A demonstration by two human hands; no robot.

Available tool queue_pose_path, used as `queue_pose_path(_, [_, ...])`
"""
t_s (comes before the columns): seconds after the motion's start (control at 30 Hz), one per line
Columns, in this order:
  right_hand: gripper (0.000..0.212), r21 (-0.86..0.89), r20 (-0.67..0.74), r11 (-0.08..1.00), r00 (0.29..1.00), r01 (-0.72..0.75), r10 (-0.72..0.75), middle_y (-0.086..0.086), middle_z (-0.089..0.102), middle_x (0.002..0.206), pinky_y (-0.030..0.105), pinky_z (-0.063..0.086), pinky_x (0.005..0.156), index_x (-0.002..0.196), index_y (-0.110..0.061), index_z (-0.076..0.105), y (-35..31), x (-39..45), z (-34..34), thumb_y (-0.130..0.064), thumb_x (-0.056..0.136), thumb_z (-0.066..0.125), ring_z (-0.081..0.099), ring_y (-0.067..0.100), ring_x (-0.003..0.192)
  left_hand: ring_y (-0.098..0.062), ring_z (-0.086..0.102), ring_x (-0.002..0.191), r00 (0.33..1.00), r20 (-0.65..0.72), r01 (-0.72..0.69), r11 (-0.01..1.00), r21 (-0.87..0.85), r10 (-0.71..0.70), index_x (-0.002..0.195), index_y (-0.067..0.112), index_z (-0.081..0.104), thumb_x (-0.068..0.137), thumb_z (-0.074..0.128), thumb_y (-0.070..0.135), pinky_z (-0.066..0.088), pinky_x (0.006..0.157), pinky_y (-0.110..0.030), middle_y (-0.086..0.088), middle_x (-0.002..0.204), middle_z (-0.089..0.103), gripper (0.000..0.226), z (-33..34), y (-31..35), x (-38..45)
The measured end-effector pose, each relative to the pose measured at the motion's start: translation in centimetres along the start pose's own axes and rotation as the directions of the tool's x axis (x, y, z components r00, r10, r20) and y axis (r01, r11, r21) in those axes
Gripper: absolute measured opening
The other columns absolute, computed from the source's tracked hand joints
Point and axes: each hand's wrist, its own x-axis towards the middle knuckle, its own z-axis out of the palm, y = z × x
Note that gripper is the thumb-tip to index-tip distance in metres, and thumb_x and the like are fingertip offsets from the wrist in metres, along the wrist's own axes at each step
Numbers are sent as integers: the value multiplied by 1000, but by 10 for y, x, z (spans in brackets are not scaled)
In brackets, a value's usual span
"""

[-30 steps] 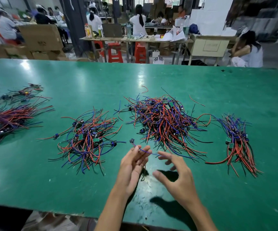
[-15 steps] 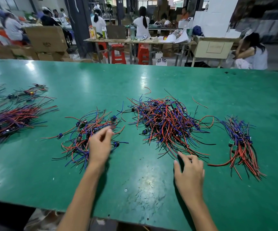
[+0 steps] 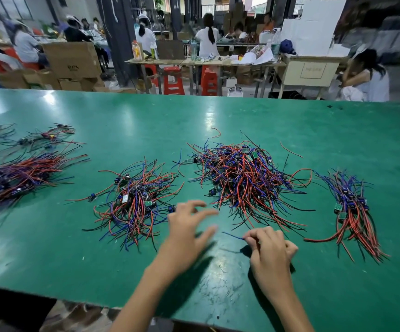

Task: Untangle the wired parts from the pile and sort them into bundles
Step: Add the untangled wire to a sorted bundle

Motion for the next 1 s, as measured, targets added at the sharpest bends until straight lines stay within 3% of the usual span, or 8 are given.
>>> queue_pose_path(0.1, [23,-7,-83,986,983,164,-165,-19,59,88,32,15,73,83,-33,66,-1,-4,-4,-11,87,66,45,6,89,-6,50,111,968,95,-240,969,55,234,110,42,73,94,65,45,20,88,-33,23,111,63,18,15,20,-15])
queue_pose_path(0.27, [7,101,-135,967,966,234,-219,-22,58,92,33,20,78,91,-34,66,-5,-6,-7,-30,90,60,48,3,91,-12,56,83,960,-46,-272,959,84,277,89,33,77,84,80,22,22,79,-36,18,79,67,13,10,17,-11])
queue_pose_path(0.37, [22,237,-209,965,976,116,-66,-22,59,104,31,24,86,112,-33,62,-8,-7,-9,-39,92,57,52,3,90,-11,56,82,952,-251,-149,983,111,172,90,33,78,84,80,28,19,78,-32,17,77,67,8,-9,-2,10])
queue_pose_path(0.5, [25,290,-215,956,976,39,26,-19,58,107,31,29,90,115,-32,60,-11,15,-19,-33,90,60,52,7,88,-25,60,82,821,-552,280,945,172,-143,92,25,80,86,79,28,27,80,-38,2,83,75,7,-39,-59,33])
queue_pose_path(0.6, [23,286,-195,954,980,86,-30,-9,60,106,36,43,89,111,-26,69,-17,79,-31,-14,93,62,55,12,87,-34,56,93,785,-468,542,815,203,-405,99,21,80,92,72,29,32,83,-43,-11,93,74,14,-39,-91,29])
queue_pose_path(0.7, [34,211,-89,976,996,51,-33,0,59,117,34,46,89,120,-28,67,-31,163,-33,-9,96,54,59,19,97,-34,50,107,786,-319,605,764,225,-529,110,22,76,97,62,37,37,91,-46,-11,110,67,24,-31,-98,20])
queue_pose_path(0.87, [47,-164,447,979,894,117,-32,16,38,144,46,39,109,151,-32,40,-31,243,-5,-23,105,44,36,33,135,-31,47,108,810,-404,529,827,192,-424,106,20,74,91,68,26,38,94,-48,-7,112,56,17,-21,-68,16])
queue_pose_path(1.0, [18,-213,240,961,963,176,-123,8,56,121,38,41,91,117,-26,62,-20,243,5,-31,100,59,43,28,119,-17,48,104,877,-375,353,933,76,-301,100,30,74,90,69,21,35,87,-38,8,103,57,14,-19,-42,14])
